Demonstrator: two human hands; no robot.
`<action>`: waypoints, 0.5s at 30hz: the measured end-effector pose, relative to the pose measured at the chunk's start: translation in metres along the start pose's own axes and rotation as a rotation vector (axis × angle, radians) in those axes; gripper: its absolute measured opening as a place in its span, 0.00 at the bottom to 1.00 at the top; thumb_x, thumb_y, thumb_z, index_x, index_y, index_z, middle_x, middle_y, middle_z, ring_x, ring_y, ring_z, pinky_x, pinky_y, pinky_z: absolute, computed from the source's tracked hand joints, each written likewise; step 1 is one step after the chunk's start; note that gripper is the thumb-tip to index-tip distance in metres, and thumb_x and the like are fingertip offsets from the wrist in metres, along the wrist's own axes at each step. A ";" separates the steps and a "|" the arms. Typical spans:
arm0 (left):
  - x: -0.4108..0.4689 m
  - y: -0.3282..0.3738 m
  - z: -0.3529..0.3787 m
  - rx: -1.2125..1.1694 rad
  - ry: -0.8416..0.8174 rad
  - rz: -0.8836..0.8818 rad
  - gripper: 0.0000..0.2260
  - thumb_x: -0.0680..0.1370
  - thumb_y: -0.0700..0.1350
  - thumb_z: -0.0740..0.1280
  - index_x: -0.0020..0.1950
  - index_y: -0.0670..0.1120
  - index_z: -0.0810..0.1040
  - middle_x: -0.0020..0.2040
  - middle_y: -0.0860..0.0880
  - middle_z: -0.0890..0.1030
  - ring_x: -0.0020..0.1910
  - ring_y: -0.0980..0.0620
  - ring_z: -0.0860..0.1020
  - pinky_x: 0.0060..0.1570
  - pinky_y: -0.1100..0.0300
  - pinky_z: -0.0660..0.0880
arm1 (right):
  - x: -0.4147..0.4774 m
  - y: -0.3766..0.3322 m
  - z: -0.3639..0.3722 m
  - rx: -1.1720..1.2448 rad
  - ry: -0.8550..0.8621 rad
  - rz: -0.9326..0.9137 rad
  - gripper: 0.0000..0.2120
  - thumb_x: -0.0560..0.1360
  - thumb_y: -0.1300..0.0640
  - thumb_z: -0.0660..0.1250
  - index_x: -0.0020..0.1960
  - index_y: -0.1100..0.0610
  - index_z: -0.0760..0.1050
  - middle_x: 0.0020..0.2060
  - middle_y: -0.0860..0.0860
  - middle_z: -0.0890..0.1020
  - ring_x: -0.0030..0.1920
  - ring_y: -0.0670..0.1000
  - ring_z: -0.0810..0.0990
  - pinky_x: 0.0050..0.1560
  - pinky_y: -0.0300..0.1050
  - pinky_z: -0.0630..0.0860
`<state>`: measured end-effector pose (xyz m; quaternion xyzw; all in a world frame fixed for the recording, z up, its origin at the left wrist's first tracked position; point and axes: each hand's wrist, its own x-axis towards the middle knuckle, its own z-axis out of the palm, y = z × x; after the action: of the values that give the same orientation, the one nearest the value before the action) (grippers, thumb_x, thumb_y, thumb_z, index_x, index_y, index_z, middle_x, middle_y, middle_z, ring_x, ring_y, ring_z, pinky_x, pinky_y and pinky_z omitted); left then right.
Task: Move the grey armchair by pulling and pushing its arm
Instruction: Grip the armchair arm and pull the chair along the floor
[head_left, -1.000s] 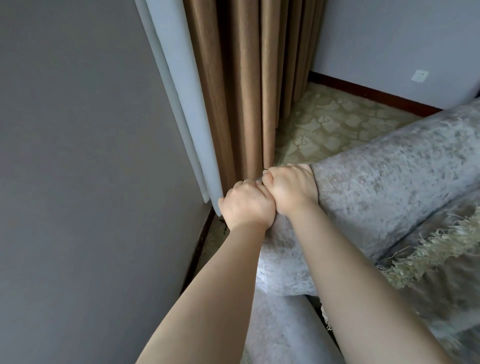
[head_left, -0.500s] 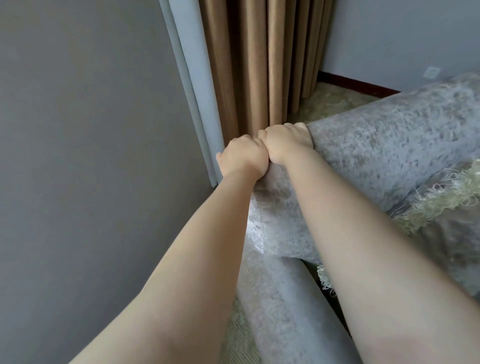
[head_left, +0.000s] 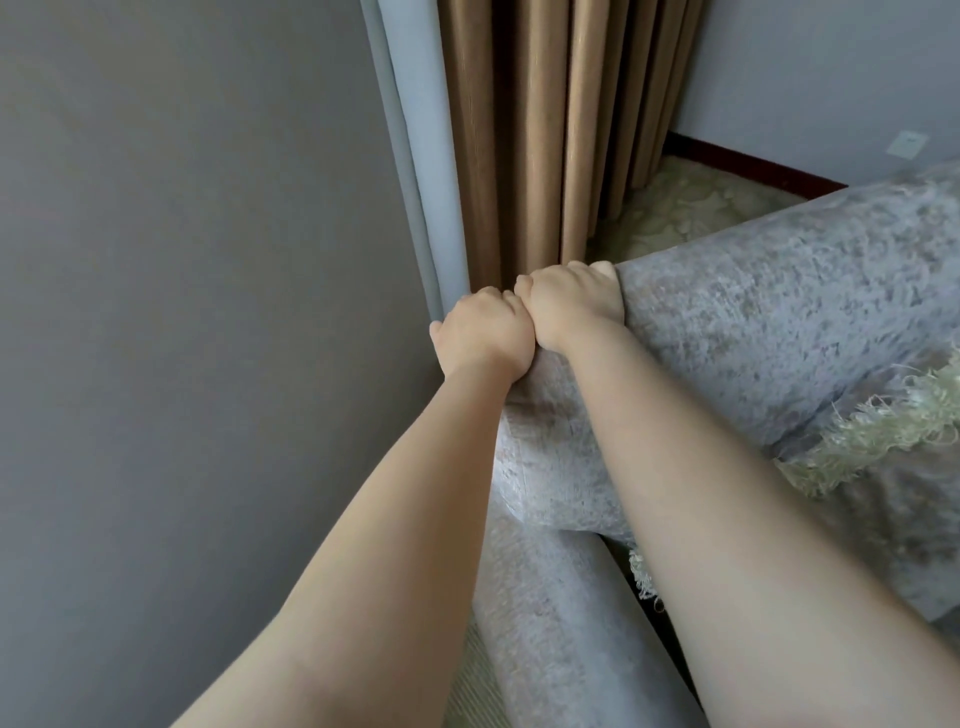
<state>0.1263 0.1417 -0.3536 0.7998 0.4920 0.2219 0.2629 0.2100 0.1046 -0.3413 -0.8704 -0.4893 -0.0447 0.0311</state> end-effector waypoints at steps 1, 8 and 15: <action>0.004 -0.001 0.002 0.002 0.022 0.002 0.15 0.80 0.49 0.50 0.40 0.46 0.71 0.39 0.49 0.74 0.40 0.47 0.70 0.50 0.52 0.62 | 0.004 0.000 0.001 0.009 -0.002 0.003 0.18 0.82 0.51 0.47 0.53 0.51 0.76 0.50 0.49 0.79 0.56 0.54 0.73 0.53 0.49 0.61; 0.012 -0.001 0.006 0.009 0.040 -0.006 0.14 0.79 0.48 0.51 0.38 0.46 0.70 0.35 0.50 0.70 0.38 0.47 0.69 0.46 0.53 0.62 | 0.020 0.001 -0.004 0.039 -0.140 0.035 0.23 0.81 0.47 0.44 0.48 0.52 0.76 0.46 0.50 0.77 0.53 0.54 0.73 0.56 0.51 0.61; 0.003 0.004 -0.004 0.017 -0.020 -0.010 0.15 0.80 0.49 0.49 0.41 0.46 0.71 0.38 0.49 0.73 0.40 0.47 0.70 0.55 0.49 0.62 | 0.003 0.002 -0.011 0.033 -0.103 -0.043 0.18 0.82 0.52 0.45 0.56 0.50 0.74 0.54 0.50 0.78 0.58 0.55 0.73 0.55 0.50 0.61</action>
<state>0.1281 0.1434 -0.3477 0.8017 0.4952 0.2085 0.2620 0.2123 0.1053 -0.3300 -0.8602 -0.5095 0.0077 0.0192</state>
